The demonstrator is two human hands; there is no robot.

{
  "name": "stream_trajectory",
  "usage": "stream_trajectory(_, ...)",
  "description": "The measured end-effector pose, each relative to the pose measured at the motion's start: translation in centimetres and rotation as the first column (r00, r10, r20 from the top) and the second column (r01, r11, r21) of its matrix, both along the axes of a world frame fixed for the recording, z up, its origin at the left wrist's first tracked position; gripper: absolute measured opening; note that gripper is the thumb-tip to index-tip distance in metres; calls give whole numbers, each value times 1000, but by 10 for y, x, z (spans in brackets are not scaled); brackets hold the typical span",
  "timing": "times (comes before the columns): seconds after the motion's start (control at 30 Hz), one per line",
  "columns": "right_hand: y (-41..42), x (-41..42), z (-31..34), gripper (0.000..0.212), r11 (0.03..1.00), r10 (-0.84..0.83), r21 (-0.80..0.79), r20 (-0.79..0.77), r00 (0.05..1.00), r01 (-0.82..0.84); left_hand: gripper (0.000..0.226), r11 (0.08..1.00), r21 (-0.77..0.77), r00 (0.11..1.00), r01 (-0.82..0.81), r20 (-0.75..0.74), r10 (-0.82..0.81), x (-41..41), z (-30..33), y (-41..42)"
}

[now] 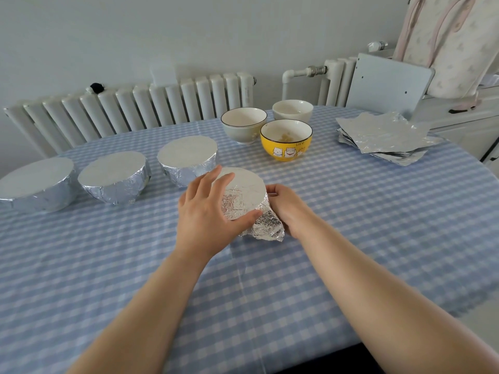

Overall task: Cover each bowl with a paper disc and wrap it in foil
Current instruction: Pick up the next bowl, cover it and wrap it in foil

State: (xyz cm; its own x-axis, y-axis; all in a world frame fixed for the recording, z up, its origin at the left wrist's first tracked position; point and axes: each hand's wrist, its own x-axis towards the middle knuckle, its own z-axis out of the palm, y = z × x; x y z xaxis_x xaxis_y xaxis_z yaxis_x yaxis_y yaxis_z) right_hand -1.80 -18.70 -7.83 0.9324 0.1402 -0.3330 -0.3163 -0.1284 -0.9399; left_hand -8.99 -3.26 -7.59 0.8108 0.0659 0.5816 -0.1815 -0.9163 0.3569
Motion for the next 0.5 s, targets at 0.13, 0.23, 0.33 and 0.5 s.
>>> stream_trajectory(0.13, -1, 4, -3, 12, 996, -5, -90, 79, 997, 12, 89, 1000, 6, 1000, -20, -23, 20, -2, 2, -4)
stream_trajectory(0.23, -6, -1, 4, 32, 967, -67, -213, 319, 946, 140, 90, 1000, 19, 999, -25, -44, 26, -4, 4, -5)
stream_trajectory(0.33, -9, -8, 10, 48, 978, -123, -104, 400, 908, 178, 92, 999, 26, 998, -28, -57, 30, -4, 6, -5)
stream_trajectory(0.5, -5, -15, 13, 47, 989, -140, 7, 315, 939, 145, 91, 999, 18, 998, -37, -45, 38, -3, 6, -4)
